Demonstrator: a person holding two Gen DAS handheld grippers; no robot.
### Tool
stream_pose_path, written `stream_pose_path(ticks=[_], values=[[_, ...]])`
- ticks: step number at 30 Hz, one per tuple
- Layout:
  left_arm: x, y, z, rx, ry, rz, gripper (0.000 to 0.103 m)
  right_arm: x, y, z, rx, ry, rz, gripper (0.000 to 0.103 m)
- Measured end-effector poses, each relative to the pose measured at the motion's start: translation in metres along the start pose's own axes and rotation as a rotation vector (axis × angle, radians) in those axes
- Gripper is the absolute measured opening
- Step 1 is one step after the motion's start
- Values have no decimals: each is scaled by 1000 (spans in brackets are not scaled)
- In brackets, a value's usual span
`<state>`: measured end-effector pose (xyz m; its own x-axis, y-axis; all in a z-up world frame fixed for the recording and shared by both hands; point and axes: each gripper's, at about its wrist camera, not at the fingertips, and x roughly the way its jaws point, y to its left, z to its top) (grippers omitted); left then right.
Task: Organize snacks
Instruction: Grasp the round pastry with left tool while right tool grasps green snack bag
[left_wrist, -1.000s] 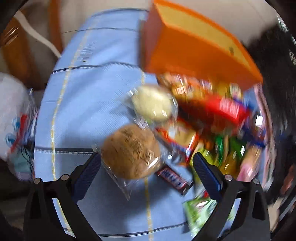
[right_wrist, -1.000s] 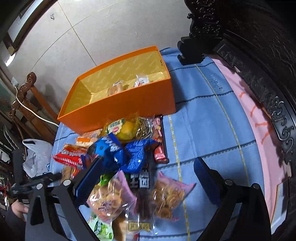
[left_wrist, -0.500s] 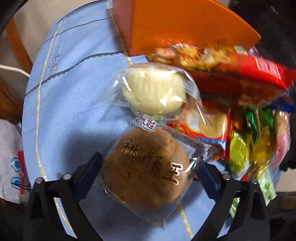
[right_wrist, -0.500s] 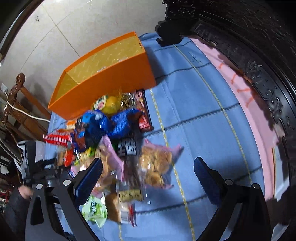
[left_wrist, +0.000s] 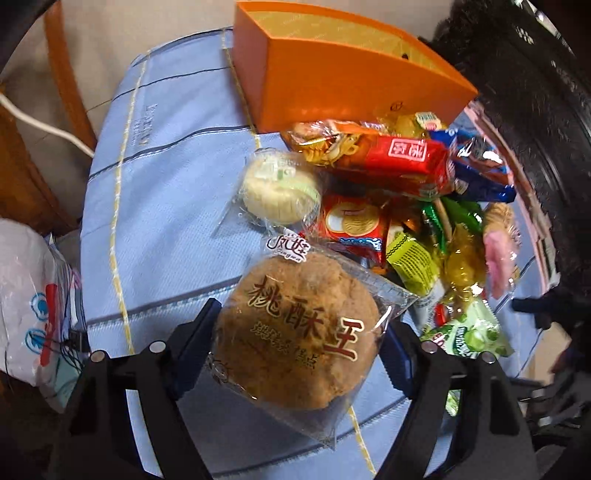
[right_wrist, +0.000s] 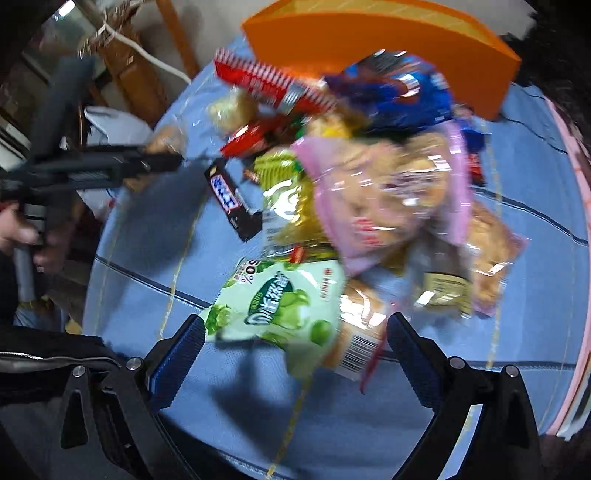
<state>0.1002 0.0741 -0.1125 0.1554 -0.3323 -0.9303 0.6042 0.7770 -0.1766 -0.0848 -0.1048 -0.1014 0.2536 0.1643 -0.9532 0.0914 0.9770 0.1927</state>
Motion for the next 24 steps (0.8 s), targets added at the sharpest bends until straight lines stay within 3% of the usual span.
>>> stream_pose_path(ticks=[3,5,6,7,8,9,10,15,21,24], values=[[-7,2,-10,-38,-3,-2,77,18,5,6,29,2,-13,99],[-6,3,-16,-58,4,-9,77,30,12,11,16,-2,-24,93],[-5,0,-18,-63,8,-13,77,36,16,13,-15,11,-55,80],[-4,-1,-20,-65,16,-13,77,35,22,15,-57,-3,-85,54],[-3,0,-23,-65,19,-9,77,36,29,16,-116,14,-102,41],[-2,0,-25,-67,23,-10,77,36,30,16,-121,31,-64,28],[-1,-1,-27,-69,28,-19,77,30,29,16,-111,23,-36,23],[-2,-9,-25,-67,20,-26,77,3,21,13,-93,-17,41,11],[-11,-18,-18,-69,2,-35,78,-30,9,16,-87,-68,140,10],[-9,-21,-16,-78,4,-29,78,-25,12,22,-125,-55,183,10]])
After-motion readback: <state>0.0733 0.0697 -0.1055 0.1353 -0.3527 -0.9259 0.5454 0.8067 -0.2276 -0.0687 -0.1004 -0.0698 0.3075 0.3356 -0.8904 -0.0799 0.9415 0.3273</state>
